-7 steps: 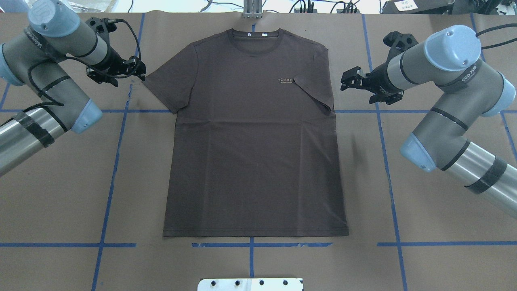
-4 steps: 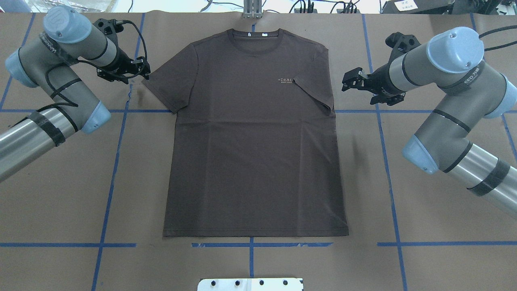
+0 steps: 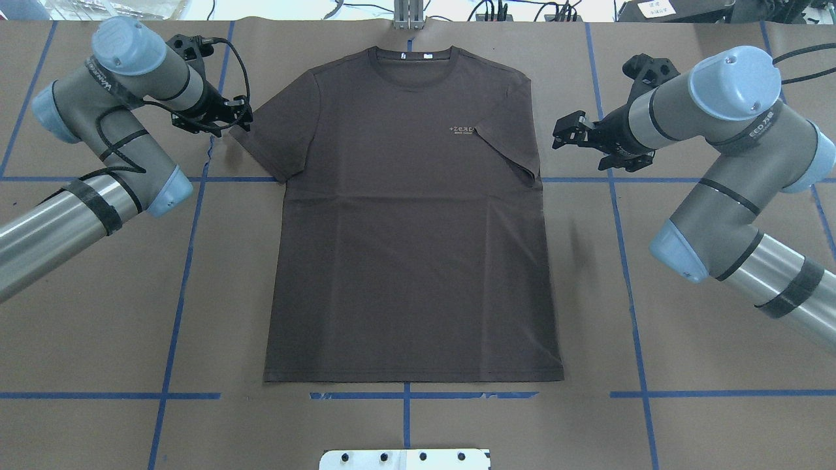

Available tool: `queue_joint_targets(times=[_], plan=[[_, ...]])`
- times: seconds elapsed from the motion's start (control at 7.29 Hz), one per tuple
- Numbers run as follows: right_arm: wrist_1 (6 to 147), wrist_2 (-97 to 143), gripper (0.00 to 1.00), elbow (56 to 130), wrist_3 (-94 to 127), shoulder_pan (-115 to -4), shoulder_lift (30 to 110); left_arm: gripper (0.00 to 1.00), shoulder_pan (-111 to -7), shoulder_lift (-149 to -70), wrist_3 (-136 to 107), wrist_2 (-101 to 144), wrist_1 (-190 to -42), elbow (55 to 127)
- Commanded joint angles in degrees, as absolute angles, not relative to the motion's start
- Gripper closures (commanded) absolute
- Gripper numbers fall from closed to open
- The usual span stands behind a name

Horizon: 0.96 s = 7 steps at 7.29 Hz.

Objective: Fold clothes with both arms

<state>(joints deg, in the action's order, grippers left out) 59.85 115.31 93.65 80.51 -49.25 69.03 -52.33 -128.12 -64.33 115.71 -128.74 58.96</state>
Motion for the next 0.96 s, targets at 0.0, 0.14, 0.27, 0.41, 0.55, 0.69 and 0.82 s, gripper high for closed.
queue_joint_targets(times=[0.0, 0.14, 0.27, 0.41, 0.55, 0.69, 0.82], plan=[[59.9, 115.3, 0.00, 93.7, 80.5, -49.2, 69.1, 0.49, -51.8, -128.8, -64.3, 114.2, -128.6, 58.1], [59.9, 115.3, 0.00, 93.7, 80.5, -49.2, 69.1, 0.67, -51.8, -128.9, -65.0, 114.2, -128.6, 57.8], [59.9, 115.3, 0.00, 93.7, 80.5, -49.2, 69.2, 1.00, -51.8, -129.2, -65.5, 114.2, -128.5, 57.8], [59.9, 115.3, 0.00, 93.3, 80.4, -49.1, 69.3, 1.00, -51.8, -129.6, -65.4, 114.2, -128.4, 57.7], [59.8, 115.3, 0.00, 93.3, 80.4, -49.1, 69.4, 1.00, -51.8, -130.2, -65.6, 114.3, -128.4, 58.0], [59.8, 115.3, 0.00, 93.3, 80.4, -49.0, 69.3, 1.00, -51.9, -132.1, -66.1, 115.0, -127.5, 58.3], [59.8, 115.3, 0.00, 93.3, 80.4, -48.7, 69.3, 1.00, -51.9, -132.8, -67.5, 115.8, -127.4, 59.1]])
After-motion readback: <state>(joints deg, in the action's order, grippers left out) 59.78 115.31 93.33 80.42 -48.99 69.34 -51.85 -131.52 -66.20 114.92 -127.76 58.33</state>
